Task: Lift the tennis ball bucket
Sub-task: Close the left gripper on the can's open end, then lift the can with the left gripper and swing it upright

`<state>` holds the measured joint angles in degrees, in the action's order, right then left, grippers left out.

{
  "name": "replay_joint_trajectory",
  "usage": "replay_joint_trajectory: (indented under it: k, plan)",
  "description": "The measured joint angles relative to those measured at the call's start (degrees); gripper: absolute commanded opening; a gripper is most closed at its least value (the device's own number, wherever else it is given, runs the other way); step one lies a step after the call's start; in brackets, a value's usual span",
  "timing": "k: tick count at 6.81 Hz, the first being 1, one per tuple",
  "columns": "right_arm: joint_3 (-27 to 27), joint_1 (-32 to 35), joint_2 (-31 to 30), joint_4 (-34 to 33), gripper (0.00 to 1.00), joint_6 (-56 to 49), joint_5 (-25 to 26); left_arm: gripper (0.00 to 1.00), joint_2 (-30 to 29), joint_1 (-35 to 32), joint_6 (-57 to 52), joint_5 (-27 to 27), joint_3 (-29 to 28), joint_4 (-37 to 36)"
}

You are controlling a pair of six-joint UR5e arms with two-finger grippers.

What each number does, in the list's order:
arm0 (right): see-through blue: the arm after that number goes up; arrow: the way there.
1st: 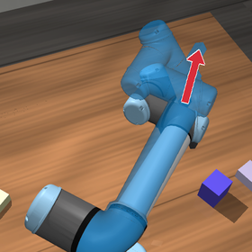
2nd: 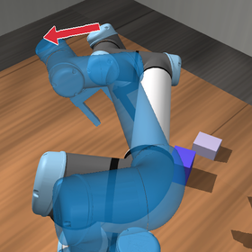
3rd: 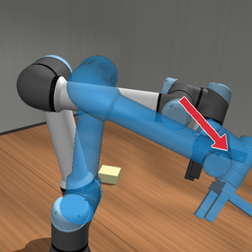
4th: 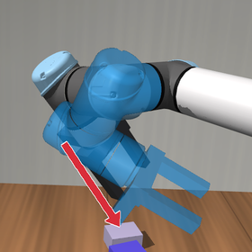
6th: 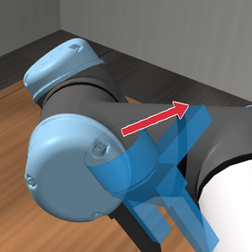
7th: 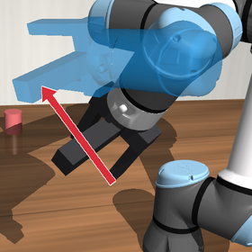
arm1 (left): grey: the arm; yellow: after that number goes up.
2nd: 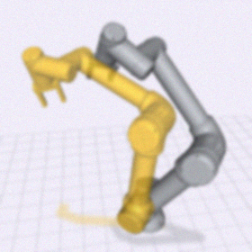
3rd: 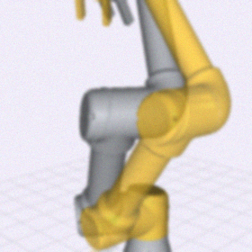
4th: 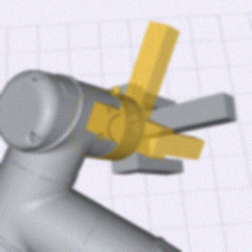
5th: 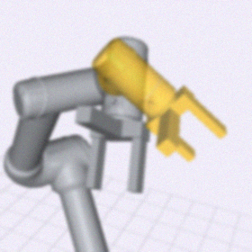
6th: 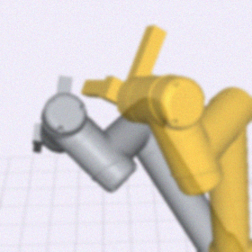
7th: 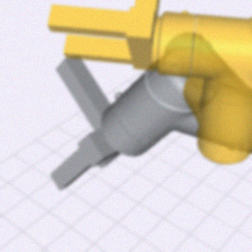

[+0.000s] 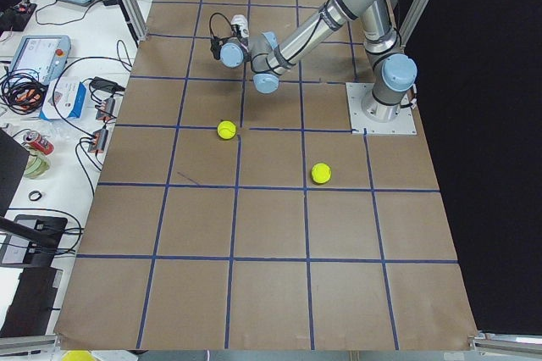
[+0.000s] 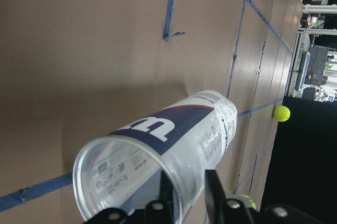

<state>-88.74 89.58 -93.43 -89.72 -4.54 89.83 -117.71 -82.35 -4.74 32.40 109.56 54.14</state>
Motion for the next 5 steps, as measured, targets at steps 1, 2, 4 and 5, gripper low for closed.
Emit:
replay_joint_trajectory:
  k: [1,2,4,5]
  plan:
    - [-0.19,-0.23,0.01,1.64,1.00,1.10,1.03,0.00,1.01,-0.14,1.39,-0.01,0.10,-0.11]
    - [-0.18,-0.81,0.14,3.18,1.00,1.22,1.58,0.00,2.67,-0.36,4.07,0.01,0.12,-0.15]
    - [-0.15,-1.76,0.31,4.05,1.00,1.05,1.36,0.00,6.99,-0.72,10.87,0.42,-0.69,-0.19]
    - [-0.14,-2.00,0.32,4.00,1.00,1.05,1.17,0.00,9.13,-0.79,13.11,3.04,-2.18,-0.13]
